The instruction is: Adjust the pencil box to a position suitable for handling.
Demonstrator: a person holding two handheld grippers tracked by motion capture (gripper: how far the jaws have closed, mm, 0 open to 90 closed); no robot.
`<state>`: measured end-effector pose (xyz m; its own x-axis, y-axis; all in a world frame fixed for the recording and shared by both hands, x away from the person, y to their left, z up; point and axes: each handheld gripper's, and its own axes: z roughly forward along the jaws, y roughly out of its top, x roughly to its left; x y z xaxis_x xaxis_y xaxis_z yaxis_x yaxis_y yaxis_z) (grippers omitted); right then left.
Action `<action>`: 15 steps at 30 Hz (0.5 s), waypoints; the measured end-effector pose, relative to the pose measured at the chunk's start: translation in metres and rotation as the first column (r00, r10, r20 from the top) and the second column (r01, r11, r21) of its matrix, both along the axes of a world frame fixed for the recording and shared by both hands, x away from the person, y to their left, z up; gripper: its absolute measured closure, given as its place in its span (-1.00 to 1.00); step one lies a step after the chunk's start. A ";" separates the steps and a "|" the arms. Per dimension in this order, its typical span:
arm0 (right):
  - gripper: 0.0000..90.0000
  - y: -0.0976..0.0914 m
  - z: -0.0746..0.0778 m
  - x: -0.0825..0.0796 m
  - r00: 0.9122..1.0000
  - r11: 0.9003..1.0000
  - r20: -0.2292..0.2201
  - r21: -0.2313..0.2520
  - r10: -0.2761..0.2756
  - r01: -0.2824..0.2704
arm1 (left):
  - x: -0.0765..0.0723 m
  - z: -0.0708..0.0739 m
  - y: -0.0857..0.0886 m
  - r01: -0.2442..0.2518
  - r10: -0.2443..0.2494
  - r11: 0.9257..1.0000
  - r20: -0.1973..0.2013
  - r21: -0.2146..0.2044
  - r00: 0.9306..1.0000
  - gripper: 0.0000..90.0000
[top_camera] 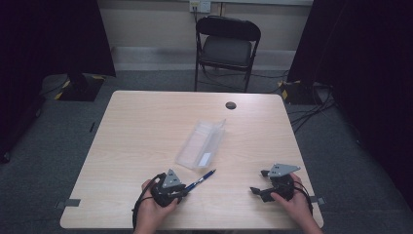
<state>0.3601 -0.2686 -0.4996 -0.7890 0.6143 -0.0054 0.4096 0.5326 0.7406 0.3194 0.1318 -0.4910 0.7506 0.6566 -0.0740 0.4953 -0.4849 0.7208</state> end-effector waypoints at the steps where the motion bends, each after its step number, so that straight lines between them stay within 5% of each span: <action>1: -0.60 0.000 0.000 0.000 1.000 1.000 0.000 0.000 0.000 0.000 | 0.001 0.001 0.002 -0.010 0.010 1.000 0.007 0.014 1.000 0.61; 4: -0.60 0.000 0.000 0.000 1.000 1.000 0.001 -0.001 0.000 0.000 | 0.009 0.004 -0.001 -0.032 0.033 0.999 0.049 -0.024 0.998 0.24; 6: -0.60 0.000 0.000 0.000 1.000 1.000 0.001 -0.001 0.000 0.000 | 0.011 0.004 -0.005 -0.035 0.037 0.998 0.039 -0.051 0.999 0.20; 15: -0.60 0.000 0.000 0.000 1.000 1.000 0.000 0.000 0.000 0.000 | 0.027 0.001 -0.032 -0.015 0.017 0.998 0.030 -0.059 0.999 0.20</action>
